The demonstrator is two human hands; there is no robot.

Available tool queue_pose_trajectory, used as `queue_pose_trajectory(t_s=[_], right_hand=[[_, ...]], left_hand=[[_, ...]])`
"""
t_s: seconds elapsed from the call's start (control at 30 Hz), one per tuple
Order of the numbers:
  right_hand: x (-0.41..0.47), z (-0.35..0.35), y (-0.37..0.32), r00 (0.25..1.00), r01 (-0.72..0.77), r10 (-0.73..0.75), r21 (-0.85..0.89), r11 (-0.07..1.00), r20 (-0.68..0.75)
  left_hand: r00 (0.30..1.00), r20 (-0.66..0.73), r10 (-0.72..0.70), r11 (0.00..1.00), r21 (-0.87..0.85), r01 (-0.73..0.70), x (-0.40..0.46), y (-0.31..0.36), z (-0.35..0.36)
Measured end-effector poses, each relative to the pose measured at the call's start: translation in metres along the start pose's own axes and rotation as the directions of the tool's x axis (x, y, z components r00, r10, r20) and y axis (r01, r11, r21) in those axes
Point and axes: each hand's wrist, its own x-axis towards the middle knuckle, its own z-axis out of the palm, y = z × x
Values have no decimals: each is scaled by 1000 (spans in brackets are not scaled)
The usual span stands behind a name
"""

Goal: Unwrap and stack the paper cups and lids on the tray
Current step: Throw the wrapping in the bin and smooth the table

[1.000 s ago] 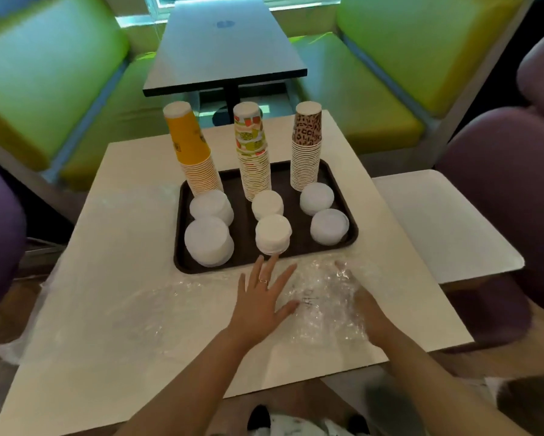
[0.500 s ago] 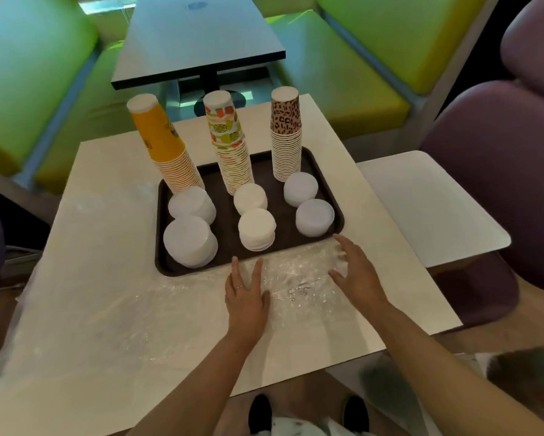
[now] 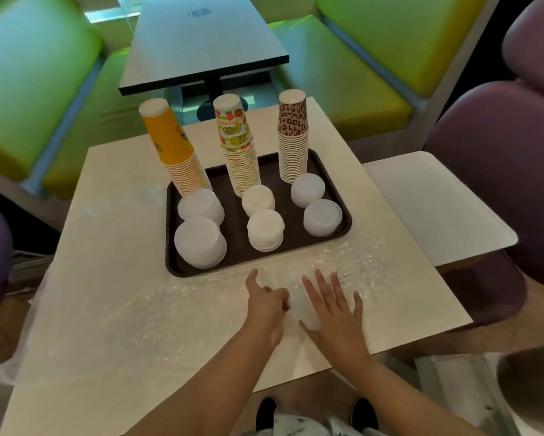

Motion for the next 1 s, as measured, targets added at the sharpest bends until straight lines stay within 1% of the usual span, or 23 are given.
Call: queue_pose_trajectory(t_s=[0.03,0.07,0.1,0.13,0.17,0.2,0.23,0.27,0.3,0.33,0.37,0.4,0.47,0.5,0.53,0.57,0.6,0.63,0.73,0.77,0.9,1.0], right_hand=[[1,-1,4,1000,-20,19,58,998,19],[2,-4,9,999,-44,40,137,990,34],[4,-9,12,993,-99,77,266,959,92],[4,-16,16,982,-163,113,380,911,150],[4,-24,20,969,-224,145,468,855,200],[4,-33,24,958,-268,159,542,797,239],[3,-40,29,953,-288,162,611,737,255],[2,-43,35,953,-288,140,669,685,268],[-1,-48,38,957,-275,111,716,642,268],[-4,-52,39,956,-281,97,756,591,278],[-5,-54,42,951,-301,109,786,540,290],[-6,-57,42,939,-341,145,803,488,311],[-7,-58,44,906,-416,261,813,409,332],[-6,-59,44,886,-445,318,811,378,338],[-5,-57,45,869,-462,362,816,348,338],[-4,-56,46,855,-471,401,816,334,330],[-3,-53,48,840,-482,439,809,335,319],[-1,-51,49,827,-488,475,803,342,300],[3,-48,52,812,-492,543,753,437,215],[4,-47,54,812,-496,550,730,470,198],[10,-46,58,793,-562,561,642,521,238],[12,-49,62,792,-582,542,614,533,280]], left_hand=[[998,65,10,1000,-30,-8,-4,-1,-1],[988,146,50,999,-22,-48,-8,-1,-3],[967,225,117,989,61,-134,-8,-1,-9],[933,304,192,939,219,-265,-6,1,-17],[889,382,253,830,387,-403,-2,5,-26],[847,448,287,690,516,-507,6,8,-35],[809,509,292,559,596,-577,13,11,-43],[777,565,278,454,636,-624,20,14,-49],[749,613,250,376,652,-659,25,14,-52],[729,649,218,327,655,-681,28,15,-52],[715,675,182,311,650,-693,31,14,-49],[702,696,149,319,638,-701,31,13,-43],[697,705,131,363,620,-695,33,8,-26],[721,679,137,416,621,-664,34,5,-17],[762,631,145,490,623,-610,35,2,-9],[804,574,153,564,618,-548,36,-1,-1],[838,521,163,604,619,-503,37,-4,6],[857,483,178,593,643,-485,39,-6,12],[865,452,217,419,758,-501,42,-12,24],[868,444,224,375,782,-497,43,-13,27],[897,406,173,285,852,-440,43,-15,33],[905,420,67,274,864,-422,41,-10,43]])
